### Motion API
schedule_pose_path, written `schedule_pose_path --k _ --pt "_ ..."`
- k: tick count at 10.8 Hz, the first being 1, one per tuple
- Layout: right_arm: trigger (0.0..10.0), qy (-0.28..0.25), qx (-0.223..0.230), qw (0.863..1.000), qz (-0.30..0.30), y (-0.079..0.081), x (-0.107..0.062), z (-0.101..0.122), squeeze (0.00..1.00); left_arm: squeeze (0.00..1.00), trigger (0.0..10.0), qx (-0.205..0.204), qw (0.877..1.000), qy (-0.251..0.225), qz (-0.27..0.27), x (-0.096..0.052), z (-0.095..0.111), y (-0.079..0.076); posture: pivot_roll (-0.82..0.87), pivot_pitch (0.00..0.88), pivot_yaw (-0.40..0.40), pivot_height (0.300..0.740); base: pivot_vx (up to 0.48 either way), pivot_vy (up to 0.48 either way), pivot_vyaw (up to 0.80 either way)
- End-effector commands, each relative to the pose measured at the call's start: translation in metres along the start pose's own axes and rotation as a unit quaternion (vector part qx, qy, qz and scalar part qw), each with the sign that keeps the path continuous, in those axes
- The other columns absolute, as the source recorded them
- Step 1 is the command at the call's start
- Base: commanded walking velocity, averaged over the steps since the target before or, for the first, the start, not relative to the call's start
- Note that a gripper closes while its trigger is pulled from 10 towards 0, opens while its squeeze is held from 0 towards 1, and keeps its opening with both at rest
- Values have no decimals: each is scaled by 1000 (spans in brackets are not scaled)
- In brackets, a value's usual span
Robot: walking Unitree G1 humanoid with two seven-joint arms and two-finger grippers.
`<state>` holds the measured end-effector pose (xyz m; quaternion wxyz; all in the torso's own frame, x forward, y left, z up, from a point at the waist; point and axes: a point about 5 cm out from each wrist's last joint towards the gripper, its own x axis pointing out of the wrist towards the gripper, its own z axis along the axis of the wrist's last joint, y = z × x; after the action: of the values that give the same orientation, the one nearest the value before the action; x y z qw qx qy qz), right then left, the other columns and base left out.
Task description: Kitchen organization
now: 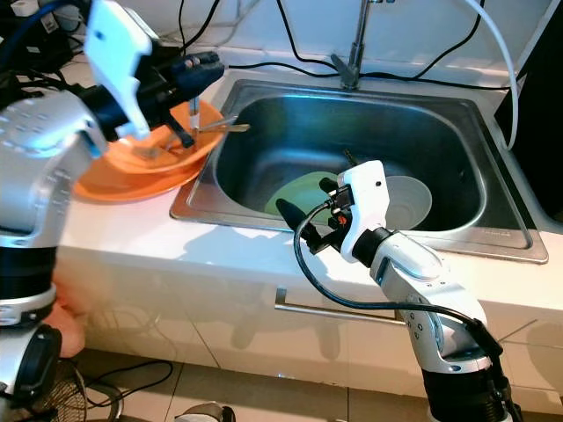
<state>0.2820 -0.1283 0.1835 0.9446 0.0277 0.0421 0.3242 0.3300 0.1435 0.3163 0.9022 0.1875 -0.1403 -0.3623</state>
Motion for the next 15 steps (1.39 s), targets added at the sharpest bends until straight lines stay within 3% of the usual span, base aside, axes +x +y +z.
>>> schedule_pose_path --k 1,5,9,10,12,13,15 --pt "10000 -4 -9 1000 1 -2 2 4 376 0 0 -22 999 4 -27 3 -2 -4 84 56 -9 740 0 0 0" --pt "10000 -6 -12 1000 -1 -4 2 4 376 0 0 15 999 27 9 -7 -2 14 84 36 -15 740 0 0 0" --pt "10000 -7 -13 1000 -3 -6 3 3 376 0 0 13 999 -7 47 -14 13 33 89 34 -17 740 0 0 0" --pt "10000 -7 -12 1000 -3 -6 4 3 376 0 0 -14 998 -36 48 -16 22 37 90 33 -16 740 0 0 0" --pt "10000 -7 -11 1000 -4 -6 4 2 373 0 0 -26 996 -63 49 -19 36 44 91 31 -13 740 0 0 0" --pt "10000 -8 -11 1000 -5 -6 4 2 376 0 0 -46 992 -98 67 -22 48 53 92 25 -13 740 0 0 0" --pt "10000 -10 -12 1000 -4 -5 5 1 376 0 0 -95 981 -145 80 -22 56 57 92 5 -14 740 0 0 0"
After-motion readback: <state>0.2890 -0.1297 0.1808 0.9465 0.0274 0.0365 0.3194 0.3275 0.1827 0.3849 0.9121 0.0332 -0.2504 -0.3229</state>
